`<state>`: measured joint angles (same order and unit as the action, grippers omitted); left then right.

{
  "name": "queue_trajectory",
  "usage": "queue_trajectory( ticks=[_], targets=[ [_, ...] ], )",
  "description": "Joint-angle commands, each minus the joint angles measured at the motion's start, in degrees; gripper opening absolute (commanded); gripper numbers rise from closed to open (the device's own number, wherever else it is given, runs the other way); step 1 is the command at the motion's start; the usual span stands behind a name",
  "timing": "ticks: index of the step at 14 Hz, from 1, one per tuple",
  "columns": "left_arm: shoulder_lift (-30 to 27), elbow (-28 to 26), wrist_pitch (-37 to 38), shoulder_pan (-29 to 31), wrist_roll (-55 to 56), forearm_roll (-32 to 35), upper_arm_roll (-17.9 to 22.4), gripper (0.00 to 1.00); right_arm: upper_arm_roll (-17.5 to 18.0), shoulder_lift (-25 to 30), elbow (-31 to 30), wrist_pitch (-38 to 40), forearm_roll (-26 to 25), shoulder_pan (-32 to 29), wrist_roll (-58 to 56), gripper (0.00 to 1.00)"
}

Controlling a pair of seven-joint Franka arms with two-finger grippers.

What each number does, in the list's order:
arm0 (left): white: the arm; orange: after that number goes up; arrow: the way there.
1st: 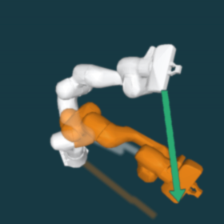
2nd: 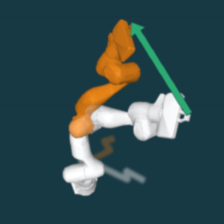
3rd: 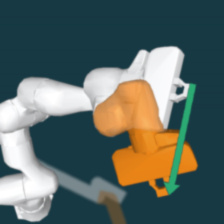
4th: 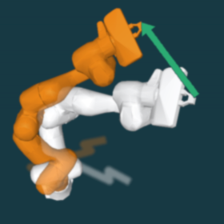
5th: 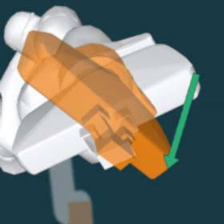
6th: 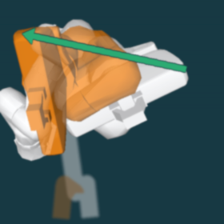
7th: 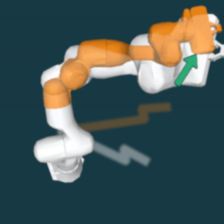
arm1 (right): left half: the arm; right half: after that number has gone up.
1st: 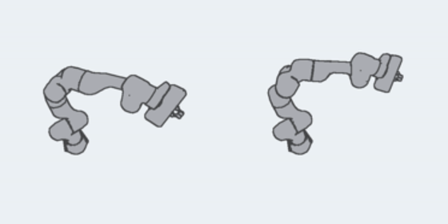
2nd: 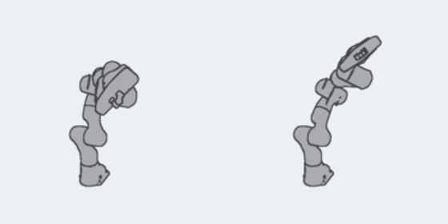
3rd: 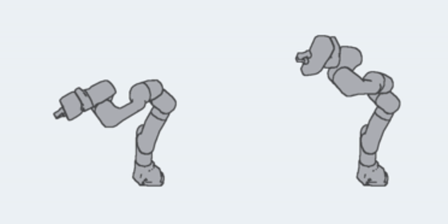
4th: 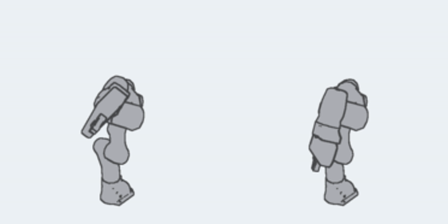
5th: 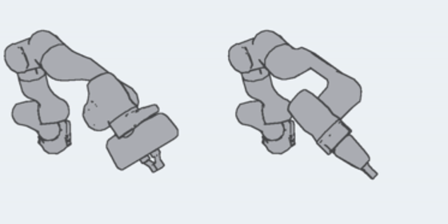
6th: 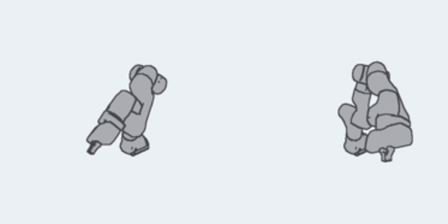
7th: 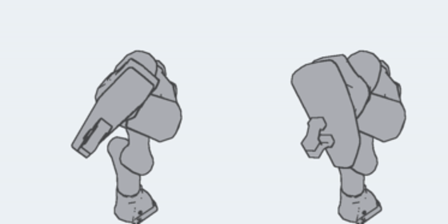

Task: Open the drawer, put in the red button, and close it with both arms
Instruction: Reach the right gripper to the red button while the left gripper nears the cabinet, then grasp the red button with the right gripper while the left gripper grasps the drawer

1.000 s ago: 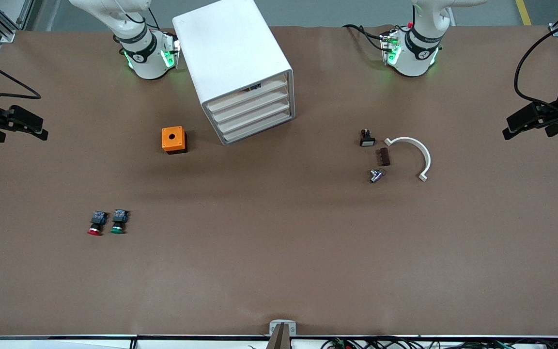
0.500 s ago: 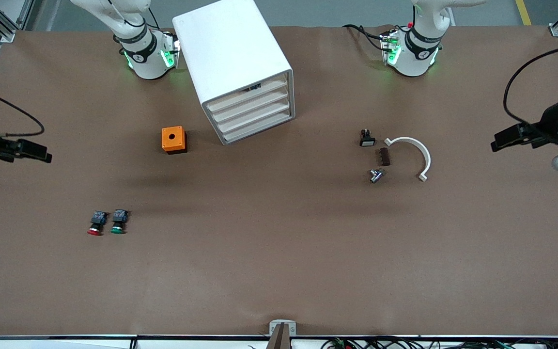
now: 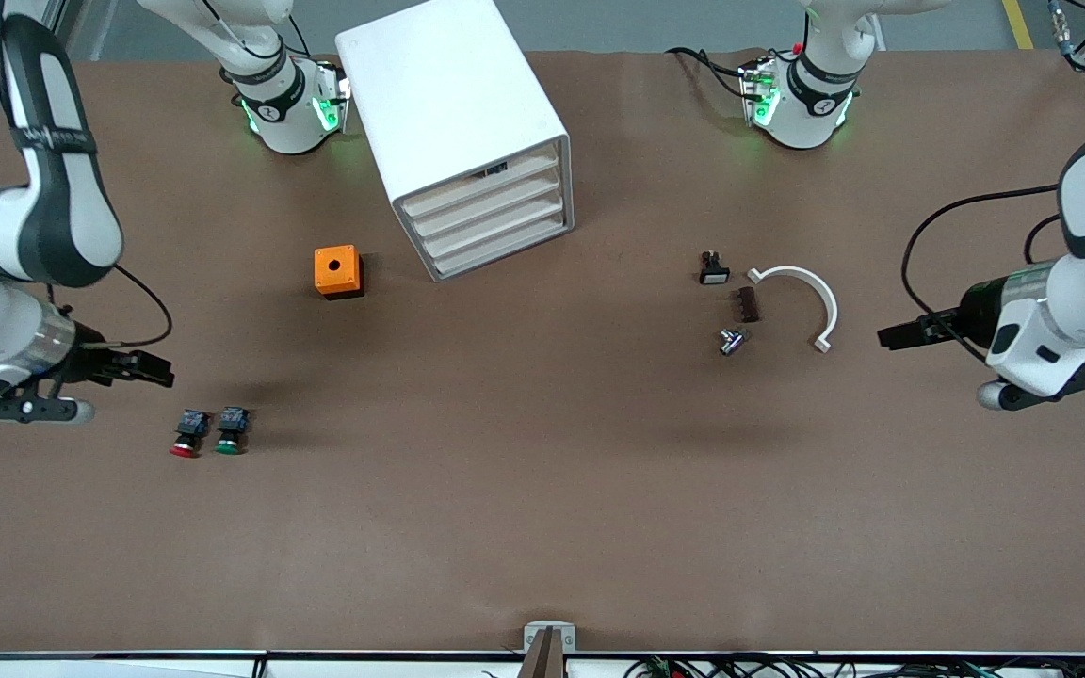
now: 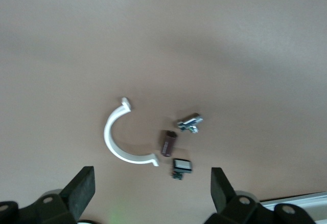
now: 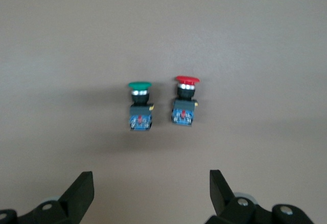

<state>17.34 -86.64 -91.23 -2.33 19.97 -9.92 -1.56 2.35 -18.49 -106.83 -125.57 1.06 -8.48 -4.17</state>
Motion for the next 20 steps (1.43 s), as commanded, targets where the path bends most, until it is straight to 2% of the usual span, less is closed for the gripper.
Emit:
queue_trajectory(
  ticks=[1,4,6,10,13,17,20],
  targets=[
    [1.1,1.4,0.6,-3.6,8.8,-2.3,0.2,1.0,0.5,-6.8,0.7,-6.4,0.2,-1.6,-1.0,1.0],
    [3.3,1.4,2.1,-7.9,17.4,-2.9,0.0,1.0,0.5,-13.0,0.8,-13.0,0.2,-2.4,-1.8,1.0],
    [5.2,1.4,2.8,-9.4,24.6,-8.2,0.1,1.0,0.5,-15.6,0.9,-15.8,0.2,-3.0,-1.8,1.0],
    [10.1,3.3,2.9,-11.3,42.8,-16.4,0.0,1.0,0.5,-16.8,1.2,-16.5,-0.1,-4.3,-1.9,1.0],
    [12.7,3.7,4.0,-12.5,57.1,-18.6,-0.2,1.0,0.5,-17.2,1.2,-17.3,-0.2,-5.1,-2.6,1.0],
    [17.4,3.7,7.9,-12.4,76.4,-20.9,-4.1,1.0,0.6,-17.4,1.1,-17.3,0.3,-4.8,-2.0,1.0],
    [21.3,3.6,10.2,-12.4,85.4,-25.0,-6.9,1.0,0.7,-17.7,1.0,-17.3,0.5,-4.7,-1.5,1.0]
  ],
)
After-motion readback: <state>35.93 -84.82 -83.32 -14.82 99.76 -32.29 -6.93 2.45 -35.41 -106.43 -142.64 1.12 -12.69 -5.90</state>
